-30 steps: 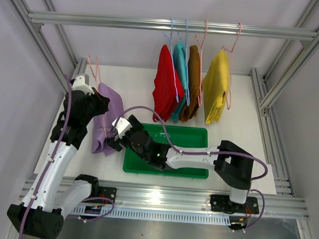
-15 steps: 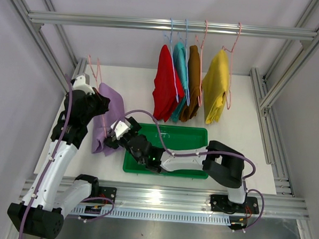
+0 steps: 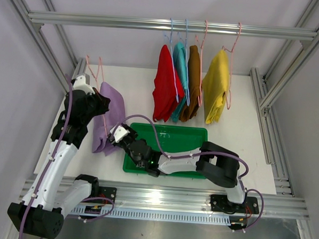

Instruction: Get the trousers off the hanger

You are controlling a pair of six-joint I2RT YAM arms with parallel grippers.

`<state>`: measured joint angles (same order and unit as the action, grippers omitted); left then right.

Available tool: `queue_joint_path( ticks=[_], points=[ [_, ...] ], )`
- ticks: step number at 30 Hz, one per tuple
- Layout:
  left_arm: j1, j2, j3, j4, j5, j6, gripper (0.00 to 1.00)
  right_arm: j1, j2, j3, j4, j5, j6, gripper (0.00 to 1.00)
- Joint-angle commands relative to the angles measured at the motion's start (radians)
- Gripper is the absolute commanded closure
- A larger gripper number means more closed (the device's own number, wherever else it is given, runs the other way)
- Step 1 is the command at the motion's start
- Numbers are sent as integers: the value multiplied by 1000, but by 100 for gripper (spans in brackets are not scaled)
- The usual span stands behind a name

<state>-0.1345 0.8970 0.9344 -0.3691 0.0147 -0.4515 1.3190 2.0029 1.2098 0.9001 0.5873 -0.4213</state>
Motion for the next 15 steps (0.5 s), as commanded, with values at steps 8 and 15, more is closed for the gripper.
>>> queue_joint_path(
  ticks=[8,15],
  points=[
    [3,3,4,38,22,14,100,-1,-7,20,112,5,4,62],
    [3,5,4,38,19,14,100,-1,-38,51,111,9,-17,100]
  ],
)
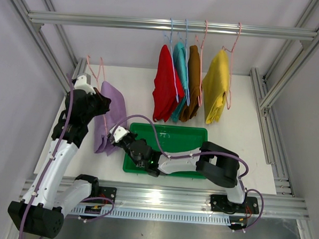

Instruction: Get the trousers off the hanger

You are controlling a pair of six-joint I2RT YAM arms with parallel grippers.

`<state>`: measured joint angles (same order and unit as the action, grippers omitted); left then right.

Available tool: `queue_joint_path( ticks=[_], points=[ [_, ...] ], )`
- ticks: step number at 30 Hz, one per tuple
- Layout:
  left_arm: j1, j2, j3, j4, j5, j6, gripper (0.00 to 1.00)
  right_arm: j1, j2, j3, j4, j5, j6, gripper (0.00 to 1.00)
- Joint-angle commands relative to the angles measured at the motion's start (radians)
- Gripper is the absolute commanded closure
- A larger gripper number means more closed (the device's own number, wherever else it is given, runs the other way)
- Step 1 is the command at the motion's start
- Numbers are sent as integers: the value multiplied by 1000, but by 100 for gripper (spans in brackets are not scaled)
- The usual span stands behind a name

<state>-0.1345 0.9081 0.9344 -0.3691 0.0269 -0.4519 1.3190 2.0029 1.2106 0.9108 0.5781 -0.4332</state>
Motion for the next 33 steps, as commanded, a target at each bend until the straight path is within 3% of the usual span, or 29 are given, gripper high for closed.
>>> queue_joint_path(
  ticks=[1,18,27,33],
  points=[
    [3,-5,6,36,5,15,100,-1,-47,55,96,17,-10,100],
    [6,-97,14,9,-194,68,100,-18,-227,84,42,58,-121,100],
    [6,-74,15,-1,-188,70,100,-37,-228,312,-48,43,-237,100],
    [6,-63,18,-5,-186,71,99,-38,-303,374,-124,40,-302,100]
  ],
)
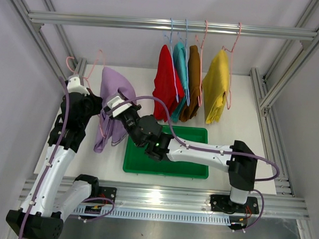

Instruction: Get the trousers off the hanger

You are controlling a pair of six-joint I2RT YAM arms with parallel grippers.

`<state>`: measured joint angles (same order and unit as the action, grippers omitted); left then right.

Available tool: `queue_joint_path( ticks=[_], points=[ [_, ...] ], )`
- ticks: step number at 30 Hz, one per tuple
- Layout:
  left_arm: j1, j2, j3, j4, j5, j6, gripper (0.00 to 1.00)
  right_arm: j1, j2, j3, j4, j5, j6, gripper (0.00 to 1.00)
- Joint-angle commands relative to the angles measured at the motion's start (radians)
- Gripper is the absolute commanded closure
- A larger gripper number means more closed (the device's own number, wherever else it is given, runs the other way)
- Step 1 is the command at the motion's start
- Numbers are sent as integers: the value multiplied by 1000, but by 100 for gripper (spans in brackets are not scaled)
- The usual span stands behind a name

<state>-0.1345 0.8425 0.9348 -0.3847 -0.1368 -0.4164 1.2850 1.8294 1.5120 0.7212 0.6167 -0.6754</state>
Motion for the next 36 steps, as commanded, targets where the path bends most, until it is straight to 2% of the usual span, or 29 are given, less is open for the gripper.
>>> queue_joint_path(
  ticks=[1,13,23,36],
  points=[
    [6,3,19,10,-21,37,100,-3,-145,68,57,5,-70,100],
    [6,9,15,15,9,34,100,-7,-464,-214,-25,124,-90,100],
    [6,18,16,18,26,36,100,-27,-801,-564,-138,261,82,100],
    [-10,27,18,17,39,39,100,-24,-1085,-796,-319,409,278,100]
  ],
)
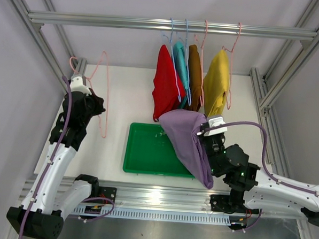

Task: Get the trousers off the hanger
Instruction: Remove the trousers from the hanger, then place the trousers in the bin.

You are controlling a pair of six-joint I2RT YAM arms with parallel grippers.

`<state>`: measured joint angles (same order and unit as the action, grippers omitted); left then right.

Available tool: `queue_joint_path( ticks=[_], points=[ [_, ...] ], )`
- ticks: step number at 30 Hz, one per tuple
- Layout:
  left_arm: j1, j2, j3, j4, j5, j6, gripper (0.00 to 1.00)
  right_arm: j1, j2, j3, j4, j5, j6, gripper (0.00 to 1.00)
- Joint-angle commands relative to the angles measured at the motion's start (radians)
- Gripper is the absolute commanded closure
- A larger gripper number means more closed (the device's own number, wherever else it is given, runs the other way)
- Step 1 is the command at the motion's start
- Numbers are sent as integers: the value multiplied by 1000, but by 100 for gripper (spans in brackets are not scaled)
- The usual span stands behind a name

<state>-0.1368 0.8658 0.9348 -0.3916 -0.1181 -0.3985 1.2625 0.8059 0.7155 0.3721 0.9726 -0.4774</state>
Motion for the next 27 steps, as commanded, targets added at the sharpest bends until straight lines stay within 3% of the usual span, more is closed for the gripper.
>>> queue_joint_path(
  ticks=[1,13,19,27],
  points=[
    [-9,4,18,25,18,23,100,-3,-71,-11,24,63,85,100],
    [-33,13,24,20,21,27,100,-5,-200,-44,-10,253,46,100],
    [-47,13,25,20,26,29,100,-5,-283,-36,-53,278,48,100],
    [-64,15,29,17,37,29,99,-8,-145,-25,-94,212,138,100]
  ],
)
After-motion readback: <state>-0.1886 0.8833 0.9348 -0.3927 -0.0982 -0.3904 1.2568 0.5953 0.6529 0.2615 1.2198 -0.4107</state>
